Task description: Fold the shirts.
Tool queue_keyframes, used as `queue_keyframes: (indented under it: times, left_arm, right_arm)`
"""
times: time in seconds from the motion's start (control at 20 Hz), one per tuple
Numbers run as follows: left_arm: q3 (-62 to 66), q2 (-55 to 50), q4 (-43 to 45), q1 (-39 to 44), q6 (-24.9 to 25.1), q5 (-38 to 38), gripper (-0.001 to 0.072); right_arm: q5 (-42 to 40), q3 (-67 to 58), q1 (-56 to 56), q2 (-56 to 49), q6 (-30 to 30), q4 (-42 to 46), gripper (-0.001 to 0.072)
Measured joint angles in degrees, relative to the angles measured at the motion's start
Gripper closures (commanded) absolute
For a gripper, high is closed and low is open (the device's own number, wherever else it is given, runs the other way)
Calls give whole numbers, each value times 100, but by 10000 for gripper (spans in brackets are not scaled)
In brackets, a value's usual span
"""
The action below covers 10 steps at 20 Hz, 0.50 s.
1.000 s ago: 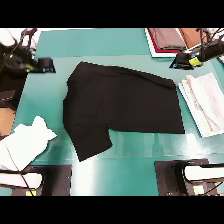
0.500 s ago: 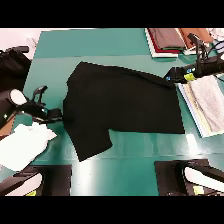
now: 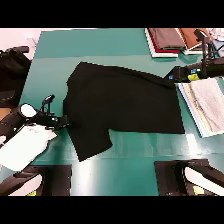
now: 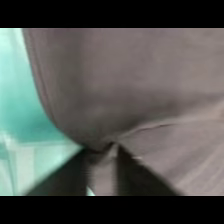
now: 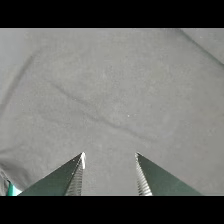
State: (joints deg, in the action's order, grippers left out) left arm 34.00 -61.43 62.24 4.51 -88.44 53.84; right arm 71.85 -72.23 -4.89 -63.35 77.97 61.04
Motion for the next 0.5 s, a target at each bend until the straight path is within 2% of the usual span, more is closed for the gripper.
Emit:
queue_keyframes:
  times: [0.15,0.3,0.35,0.4,0.45,0.5]
  left_arm:
    - [197,74,-33,50,11,-59,683]
    - [457,254,-20,72,24,-2,682]
    - [527,321,-17,76,50,24,682]
    - [575,376,4,76,83,42,682]
    - [614,420,7,74,114,57,682]
    - [638,448,13,79,131,74,682]
  right_arm:
    - [308,122,-337,109,-2,28,333]
    - [538,761,-1003,385,-4,168,329]
    - [623,1099,-1296,511,-4,350,285]
    - [647,1451,-1602,636,-4,514,122]
    - [697,1849,-1958,756,-7,702,93]
    - [752,2251,-2339,850,-4,859,104]
